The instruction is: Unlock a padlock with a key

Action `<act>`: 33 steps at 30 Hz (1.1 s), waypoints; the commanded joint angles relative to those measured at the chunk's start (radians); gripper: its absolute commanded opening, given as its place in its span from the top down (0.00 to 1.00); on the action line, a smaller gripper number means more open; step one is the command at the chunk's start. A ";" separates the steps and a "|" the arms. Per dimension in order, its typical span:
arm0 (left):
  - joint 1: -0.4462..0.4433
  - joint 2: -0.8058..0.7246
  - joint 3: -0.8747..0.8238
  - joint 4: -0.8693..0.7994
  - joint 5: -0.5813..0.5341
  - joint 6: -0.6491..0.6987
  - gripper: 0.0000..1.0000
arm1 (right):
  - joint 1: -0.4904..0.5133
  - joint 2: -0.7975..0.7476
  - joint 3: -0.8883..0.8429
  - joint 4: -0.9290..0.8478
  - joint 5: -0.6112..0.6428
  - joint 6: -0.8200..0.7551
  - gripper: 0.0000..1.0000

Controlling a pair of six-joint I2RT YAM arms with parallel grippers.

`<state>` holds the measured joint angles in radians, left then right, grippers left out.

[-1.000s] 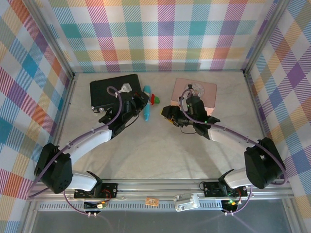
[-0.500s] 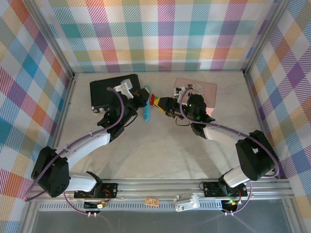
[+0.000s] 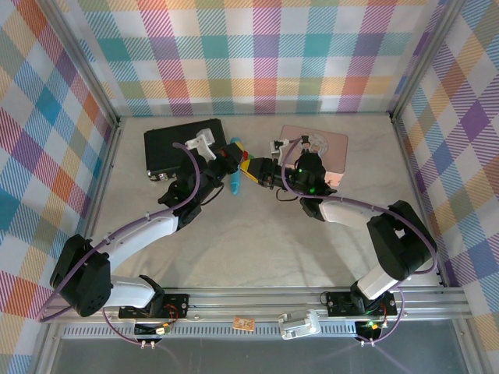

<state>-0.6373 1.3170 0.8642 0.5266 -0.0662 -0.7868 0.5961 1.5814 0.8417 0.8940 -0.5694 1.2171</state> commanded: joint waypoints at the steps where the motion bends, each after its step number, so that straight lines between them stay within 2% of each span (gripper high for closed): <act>1: -0.015 -0.036 -0.022 0.029 -0.002 -0.012 1.00 | 0.004 -0.004 0.030 0.086 -0.008 0.010 0.71; 8: -0.016 -0.053 -0.035 0.017 -0.021 -0.021 1.00 | 0.002 -0.020 0.008 0.093 0.013 0.004 0.69; 13: -0.016 -0.061 -0.046 0.012 -0.038 -0.031 1.00 | 0.001 -0.028 0.000 0.112 0.020 0.015 0.62; 25: -0.017 -0.094 -0.071 -0.007 -0.114 -0.062 1.00 | 0.001 -0.037 -0.020 0.111 0.025 0.011 0.63; 33: -0.018 -0.095 -0.077 0.002 -0.076 -0.102 1.00 | 0.002 0.022 0.017 0.180 0.000 0.046 0.67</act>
<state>-0.6422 1.2480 0.8009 0.5148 -0.1482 -0.8665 0.5968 1.5803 0.8326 1.0000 -0.5568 1.2453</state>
